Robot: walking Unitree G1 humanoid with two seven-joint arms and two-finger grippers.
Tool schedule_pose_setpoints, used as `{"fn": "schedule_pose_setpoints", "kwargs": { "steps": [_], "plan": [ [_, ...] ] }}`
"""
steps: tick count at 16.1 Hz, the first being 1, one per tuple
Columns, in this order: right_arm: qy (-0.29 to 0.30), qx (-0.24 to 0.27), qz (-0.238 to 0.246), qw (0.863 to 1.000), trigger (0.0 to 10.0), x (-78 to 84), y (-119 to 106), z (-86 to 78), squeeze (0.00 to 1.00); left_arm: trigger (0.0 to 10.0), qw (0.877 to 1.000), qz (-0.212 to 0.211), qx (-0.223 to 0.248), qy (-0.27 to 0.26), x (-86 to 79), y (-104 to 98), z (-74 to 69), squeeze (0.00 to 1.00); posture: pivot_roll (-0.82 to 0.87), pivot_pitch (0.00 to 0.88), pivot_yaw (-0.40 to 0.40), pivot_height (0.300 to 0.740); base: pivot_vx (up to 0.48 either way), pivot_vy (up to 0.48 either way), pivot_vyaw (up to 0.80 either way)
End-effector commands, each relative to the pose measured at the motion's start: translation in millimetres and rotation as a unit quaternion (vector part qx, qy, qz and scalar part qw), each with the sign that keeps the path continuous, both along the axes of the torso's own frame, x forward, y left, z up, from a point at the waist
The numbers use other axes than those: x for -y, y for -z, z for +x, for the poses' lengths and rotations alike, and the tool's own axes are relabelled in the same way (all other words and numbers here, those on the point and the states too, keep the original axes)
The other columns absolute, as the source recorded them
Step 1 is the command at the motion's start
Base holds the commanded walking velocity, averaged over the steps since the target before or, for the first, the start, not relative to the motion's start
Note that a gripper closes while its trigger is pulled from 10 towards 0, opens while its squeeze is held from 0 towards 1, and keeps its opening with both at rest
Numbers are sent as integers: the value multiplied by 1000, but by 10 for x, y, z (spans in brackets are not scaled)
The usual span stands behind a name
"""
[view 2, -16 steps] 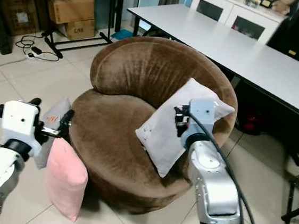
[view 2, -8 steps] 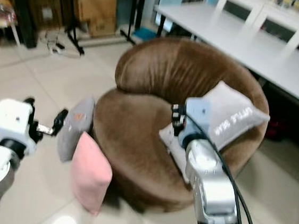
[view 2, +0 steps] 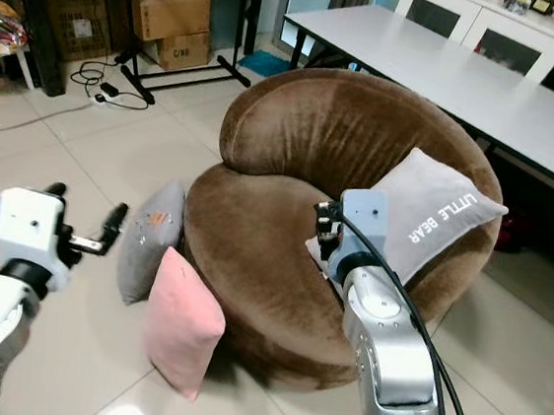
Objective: Move the pillow to the sofa from floor
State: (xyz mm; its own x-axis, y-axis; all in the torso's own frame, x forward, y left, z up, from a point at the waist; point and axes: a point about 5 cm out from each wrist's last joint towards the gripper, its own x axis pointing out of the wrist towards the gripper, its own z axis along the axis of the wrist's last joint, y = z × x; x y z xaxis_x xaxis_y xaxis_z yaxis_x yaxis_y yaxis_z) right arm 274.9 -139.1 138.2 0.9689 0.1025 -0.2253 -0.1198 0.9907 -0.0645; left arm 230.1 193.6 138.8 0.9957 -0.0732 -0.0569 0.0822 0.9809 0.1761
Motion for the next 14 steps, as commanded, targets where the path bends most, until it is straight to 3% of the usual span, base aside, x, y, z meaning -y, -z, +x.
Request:
{"fn": "schedule_pose_setpoints", "kwargs": {
  "steps": [1,7,10,14],
  "plan": [
    [-16,15,2,1000,10000,-30,-64,-10,0,10000,1000,-2,0,3,11,4,-19,0,2,0,-87,740,0,0,800],
    [1,11,18,1000,10000,10,-37,-18,0,10000,1000,-5,2,7,12,6,-24,0,0,0,-80,740,0,0,133],
    [-29,15,-3,999,10000,-40,-34,-30,0,10000,1000,-5,3,8,12,4,-25,0,1,0,-80,740,0,0,0],
    [-6,5,11,1000,10000,15,4,-26,0,10000,1000,2,-4,-4,-5,29,-28,0,2,0,-80,740,0,0,0]
  ]
}}
